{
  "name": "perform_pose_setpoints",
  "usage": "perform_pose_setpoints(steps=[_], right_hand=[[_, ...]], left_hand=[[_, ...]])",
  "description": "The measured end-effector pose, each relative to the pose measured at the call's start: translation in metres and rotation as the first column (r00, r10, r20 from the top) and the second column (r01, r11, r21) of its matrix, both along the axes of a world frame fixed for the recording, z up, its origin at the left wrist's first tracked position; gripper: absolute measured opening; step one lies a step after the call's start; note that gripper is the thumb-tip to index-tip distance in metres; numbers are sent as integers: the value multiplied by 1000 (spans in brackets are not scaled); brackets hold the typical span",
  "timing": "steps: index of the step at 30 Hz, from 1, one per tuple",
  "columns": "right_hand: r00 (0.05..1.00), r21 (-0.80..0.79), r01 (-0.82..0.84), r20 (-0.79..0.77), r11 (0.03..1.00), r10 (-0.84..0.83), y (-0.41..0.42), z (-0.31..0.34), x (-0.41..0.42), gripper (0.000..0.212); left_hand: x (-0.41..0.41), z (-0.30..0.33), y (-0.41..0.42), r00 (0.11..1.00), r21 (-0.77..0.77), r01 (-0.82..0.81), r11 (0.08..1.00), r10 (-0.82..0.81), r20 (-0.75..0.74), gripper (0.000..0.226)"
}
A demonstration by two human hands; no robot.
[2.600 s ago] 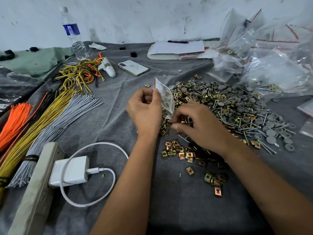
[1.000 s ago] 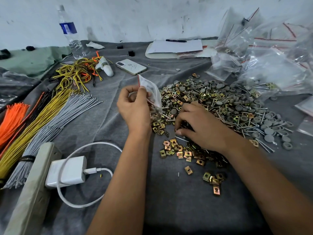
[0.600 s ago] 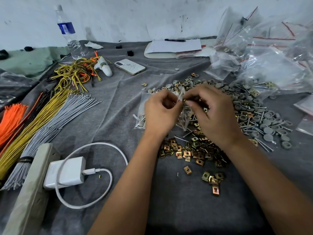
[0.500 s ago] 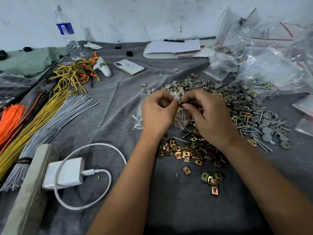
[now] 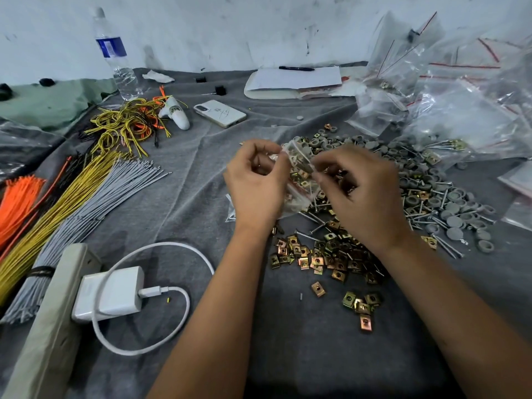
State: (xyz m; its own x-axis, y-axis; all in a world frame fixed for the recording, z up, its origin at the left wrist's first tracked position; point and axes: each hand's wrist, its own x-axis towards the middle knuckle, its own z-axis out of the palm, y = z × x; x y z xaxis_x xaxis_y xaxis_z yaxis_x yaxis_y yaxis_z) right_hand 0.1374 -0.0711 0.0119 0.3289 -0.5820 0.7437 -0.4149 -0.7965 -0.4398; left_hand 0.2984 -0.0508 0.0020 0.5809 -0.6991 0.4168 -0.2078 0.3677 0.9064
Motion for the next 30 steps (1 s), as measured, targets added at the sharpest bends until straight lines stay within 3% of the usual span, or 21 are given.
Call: perform_pose_setpoints(steps=[3, 6, 8, 11, 18, 21, 25, 28, 30], right_hand=[[993, -18, 86, 82, 996, -84, -1, -1, -2, 8], [987, 115, -9, -156, 993, 27, -1, -8, -1, 17], [924, 202, -105, -342, 974, 170, 2, -13, 6, 26], [826, 288, -156, -487, 945, 285, 6, -16, 17, 28], [800, 385, -194, -470, 903, 372, 3, -17, 20, 18], [848, 411, -216, -371, 886, 379, 5, -14, 14, 10], [941, 360, -267, -102, 894, 322, 2, -5, -3, 11], [967, 219, -236, 154, 947, 205, 0, 1, -8, 17], [974, 123, -137, 196, 983, 111, 0, 2, -8, 15]], left_hand=[[6, 0, -4, 988, -7, -49, 999, 47, -149, 9], [12, -1, -7, 956, -13, -70, 997, 64, -287, 16], [14, -1, -8, 937, -21, -77, 997, 65, -343, 19], [17, 1, -7, 918, -36, -105, 994, 83, -387, 20], [19, -1, -8, 912, -41, -114, 993, 88, -400, 17], [18, -2, -9, 919, -36, -103, 994, 81, -386, 15], [18, -3, -9, 931, -27, -102, 994, 86, -356, 15], [9, -6, -7, 975, -15, -43, 999, 38, -219, 13], [-1, -9, -6, 995, -6, 47, 999, -47, -91, 9]])
